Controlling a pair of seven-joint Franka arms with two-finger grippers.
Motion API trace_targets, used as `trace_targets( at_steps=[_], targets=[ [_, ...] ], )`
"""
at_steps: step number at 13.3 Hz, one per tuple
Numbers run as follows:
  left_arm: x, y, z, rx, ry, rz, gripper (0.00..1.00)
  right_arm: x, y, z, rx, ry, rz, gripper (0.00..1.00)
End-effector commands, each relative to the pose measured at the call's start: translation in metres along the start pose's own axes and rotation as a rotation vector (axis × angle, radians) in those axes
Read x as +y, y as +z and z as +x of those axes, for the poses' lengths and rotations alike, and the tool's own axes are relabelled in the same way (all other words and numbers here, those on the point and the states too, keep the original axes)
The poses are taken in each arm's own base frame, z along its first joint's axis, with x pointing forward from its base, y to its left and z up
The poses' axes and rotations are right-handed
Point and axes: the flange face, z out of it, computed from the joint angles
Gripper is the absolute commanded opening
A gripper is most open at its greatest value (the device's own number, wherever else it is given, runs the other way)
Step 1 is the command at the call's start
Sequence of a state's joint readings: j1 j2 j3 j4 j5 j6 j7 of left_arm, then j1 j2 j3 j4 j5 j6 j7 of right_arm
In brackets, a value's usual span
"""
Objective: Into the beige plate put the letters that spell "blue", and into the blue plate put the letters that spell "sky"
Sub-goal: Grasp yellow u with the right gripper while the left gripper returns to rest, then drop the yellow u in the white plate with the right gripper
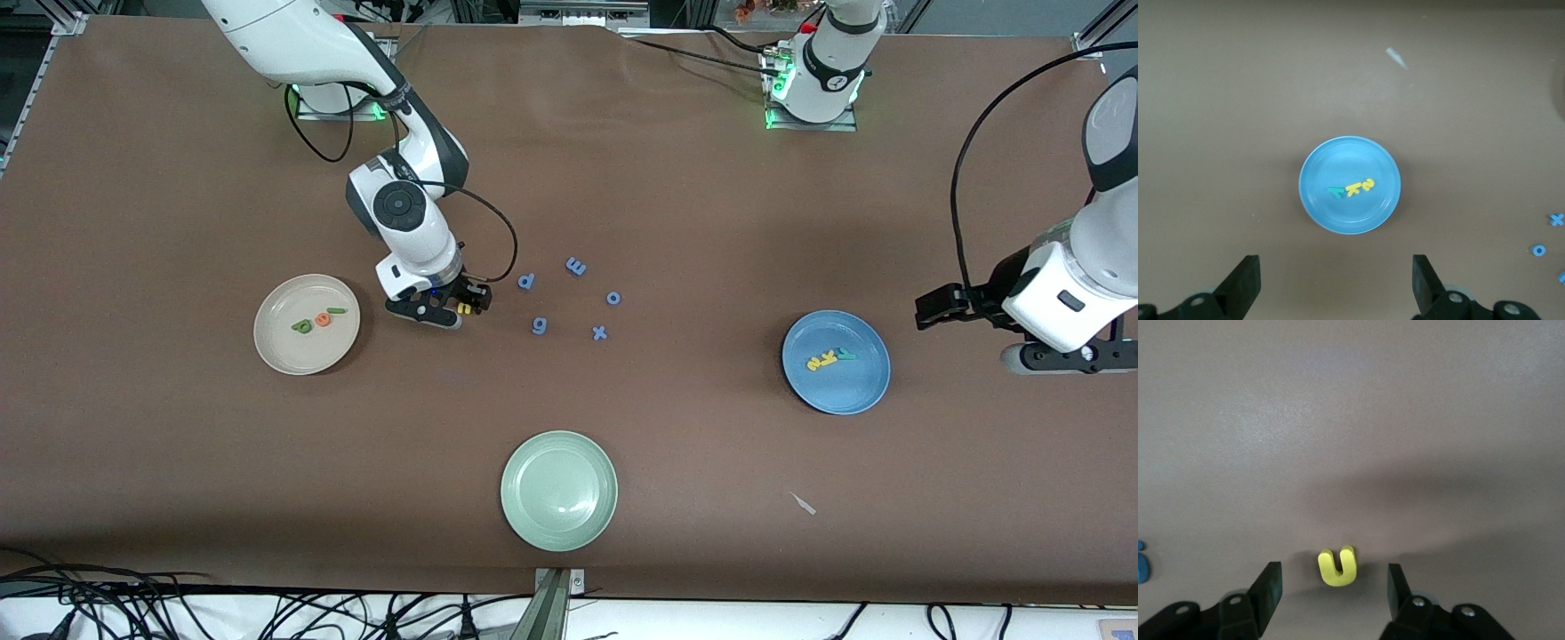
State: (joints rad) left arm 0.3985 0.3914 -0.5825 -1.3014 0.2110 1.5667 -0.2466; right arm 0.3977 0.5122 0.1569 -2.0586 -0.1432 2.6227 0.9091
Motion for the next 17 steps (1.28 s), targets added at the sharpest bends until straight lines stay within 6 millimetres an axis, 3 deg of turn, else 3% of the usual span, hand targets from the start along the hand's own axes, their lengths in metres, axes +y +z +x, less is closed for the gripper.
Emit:
trace_targets(
  at_steps=[1, 2, 6, 9, 10, 13, 15, 17],
  targets=[
    [-0.003, -0.029, -0.02, 0.015, -0.08, 0.013, 1.0, -0.006, 0.016, -0.007, 0.005, -0.017, 0.006, 0.72],
    [-0.006, -0.041, -0.028, 0.028, -0.094, -0.009, 1.0, -0.006, 0.019, -0.008, 0.004, -0.017, 0.009, 0.69],
    [0.015, -0.045, -0.086, 0.072, -0.062, -0.041, 1.0, -0.003, 0.021, -0.007, 0.002, -0.021, 0.002, 0.4],
    [0.009, -0.044, -0.089, 0.107, 0.106, -0.031, 1.0, 0.002, 0.018, -0.003, 0.007, -0.037, -0.006, 0.11],
    [0.003, -0.043, -0.088, 0.104, 0.098, -0.032, 1.0, 0.009, 0.009, 0.007, 0.02, -0.058, -0.013, 0.09],
    [0.002, -0.044, -0.091, 0.099, 0.047, -0.032, 1.0, 0.048, -0.038, 0.041, -0.014, -0.17, -0.132, 0.09],
    [0.002, -0.043, -0.092, 0.096, 0.055, -0.032, 1.0, 0.095, -0.073, 0.069, -0.067, -0.295, -0.2, 0.1],
    [0.003, -0.046, -0.095, 0.099, 0.052, -0.03, 1.0, 0.143, -0.091, 0.085, -0.104, -0.357, -0.228, 0.11]
  ],
)
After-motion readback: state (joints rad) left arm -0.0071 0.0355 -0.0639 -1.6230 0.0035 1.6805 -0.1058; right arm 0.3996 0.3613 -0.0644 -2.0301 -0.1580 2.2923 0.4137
